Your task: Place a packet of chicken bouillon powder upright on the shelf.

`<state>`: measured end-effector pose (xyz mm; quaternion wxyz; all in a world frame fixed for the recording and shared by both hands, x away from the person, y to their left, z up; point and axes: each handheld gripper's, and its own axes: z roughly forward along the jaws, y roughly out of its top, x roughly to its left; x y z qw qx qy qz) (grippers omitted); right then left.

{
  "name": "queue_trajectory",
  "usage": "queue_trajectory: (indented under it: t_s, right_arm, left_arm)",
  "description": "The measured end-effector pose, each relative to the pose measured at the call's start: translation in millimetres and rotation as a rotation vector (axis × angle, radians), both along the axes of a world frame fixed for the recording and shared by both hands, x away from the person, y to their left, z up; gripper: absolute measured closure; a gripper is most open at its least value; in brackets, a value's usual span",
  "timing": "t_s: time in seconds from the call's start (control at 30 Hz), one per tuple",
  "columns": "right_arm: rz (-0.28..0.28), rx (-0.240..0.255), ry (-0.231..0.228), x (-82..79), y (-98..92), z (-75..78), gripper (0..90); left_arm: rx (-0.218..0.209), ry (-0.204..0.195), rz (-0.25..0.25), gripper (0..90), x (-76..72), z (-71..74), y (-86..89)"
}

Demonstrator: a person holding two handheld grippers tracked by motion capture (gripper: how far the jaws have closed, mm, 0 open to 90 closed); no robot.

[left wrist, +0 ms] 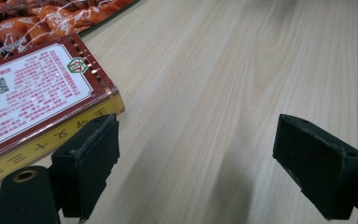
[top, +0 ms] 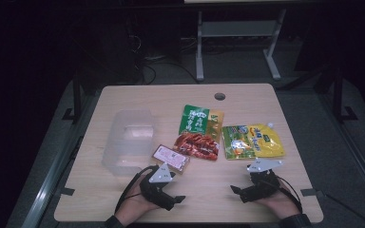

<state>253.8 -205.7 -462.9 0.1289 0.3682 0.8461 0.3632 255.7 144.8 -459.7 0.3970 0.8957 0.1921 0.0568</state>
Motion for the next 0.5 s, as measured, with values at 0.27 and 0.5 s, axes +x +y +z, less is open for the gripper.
queue_trajectory:
  t_s: [0.27,0.5]
  right_arm:
    - [-0.003,0.006,-0.004,0.7,0.0,7.4,2.9]
    - [0.025,0.042,0.05,10.9,1.4,18.4,18.7]
  left_arm:
    - [-0.009,0.012,0.013,14.4,2.3,4.9,4.2]
    - [-0.016,0.022,0.003,15.9,2.1,6.3,5.3]
